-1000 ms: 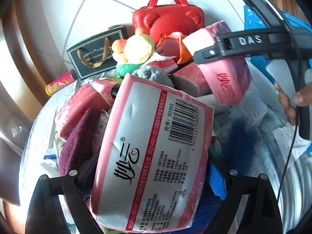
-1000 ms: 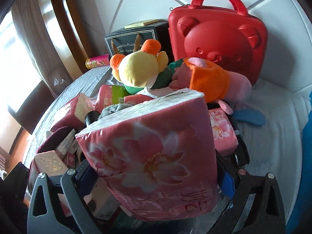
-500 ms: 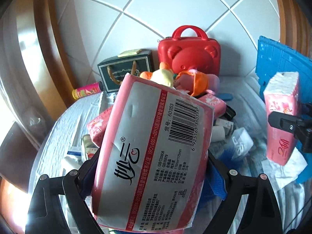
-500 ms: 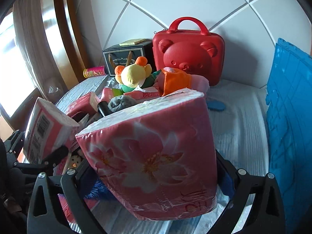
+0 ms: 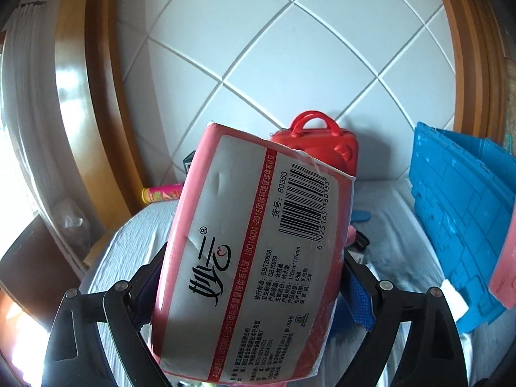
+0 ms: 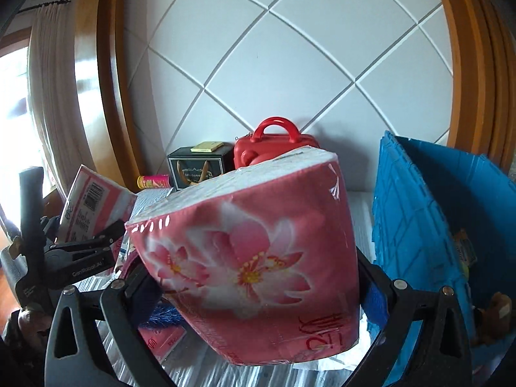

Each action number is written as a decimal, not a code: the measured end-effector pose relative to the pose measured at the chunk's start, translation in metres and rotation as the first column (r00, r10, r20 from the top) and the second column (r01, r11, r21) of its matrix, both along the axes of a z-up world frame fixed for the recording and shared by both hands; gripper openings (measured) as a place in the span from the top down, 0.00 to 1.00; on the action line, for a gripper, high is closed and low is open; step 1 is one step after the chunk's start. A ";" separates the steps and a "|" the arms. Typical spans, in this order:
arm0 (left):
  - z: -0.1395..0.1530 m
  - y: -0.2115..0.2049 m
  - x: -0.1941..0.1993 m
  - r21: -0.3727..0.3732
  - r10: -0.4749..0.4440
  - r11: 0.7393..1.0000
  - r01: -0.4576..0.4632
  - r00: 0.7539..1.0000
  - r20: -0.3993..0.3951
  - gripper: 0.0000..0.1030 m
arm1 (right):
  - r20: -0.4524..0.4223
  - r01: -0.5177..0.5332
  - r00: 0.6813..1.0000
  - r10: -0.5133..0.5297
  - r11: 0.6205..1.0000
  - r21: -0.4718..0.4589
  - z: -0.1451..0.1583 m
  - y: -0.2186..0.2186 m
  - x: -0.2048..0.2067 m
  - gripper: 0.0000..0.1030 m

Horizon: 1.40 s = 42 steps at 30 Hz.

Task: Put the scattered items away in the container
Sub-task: 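Lift the pad package and tissue pack and carry them over the blue crate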

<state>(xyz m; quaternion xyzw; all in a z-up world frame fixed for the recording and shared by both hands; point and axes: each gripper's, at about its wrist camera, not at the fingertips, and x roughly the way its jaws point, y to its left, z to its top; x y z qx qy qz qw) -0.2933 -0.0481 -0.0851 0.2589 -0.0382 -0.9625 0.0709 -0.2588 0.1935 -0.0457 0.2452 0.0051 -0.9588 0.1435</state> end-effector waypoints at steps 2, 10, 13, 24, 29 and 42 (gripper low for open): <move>0.009 0.002 0.008 0.006 -0.023 1.000 0.023 1.000 -0.014 0.10 | -0.024 0.029 0.999 -0.029 1.000 0.002 0.011 0.004 0.020 0.02; 0.032 0.012 0.037 0.004 -0.096 0.995 0.096 0.994 -0.045 0.10 | -0.071 0.154 0.985 -0.155 0.988 -0.019 0.032 0.030 0.086 0.02; 0.036 0.017 0.045 -0.001 -0.114 0.993 0.114 0.992 -0.047 0.10 | -0.075 0.189 0.979 -0.192 0.981 -0.039 0.036 0.040 0.104 0.02; 0.054 0.060 0.064 -0.023 -0.178 0.984 0.177 0.982 -0.065 0.10 | -0.110 0.297 0.946 -0.306 0.951 -0.089 0.051 0.095 0.147 0.02; 0.066 0.104 0.069 -0.046 -0.209 0.978 0.206 0.975 -0.077 0.10 | -0.127 0.327 0.933 -0.338 0.940 -0.102 0.058 0.130 0.152 0.02; 0.103 0.257 0.070 -0.025 -0.253 0.967 0.252 0.961 -0.114 0.09 | -0.176 0.336 0.921 -0.347 0.938 -0.089 0.086 0.251 0.157 0.02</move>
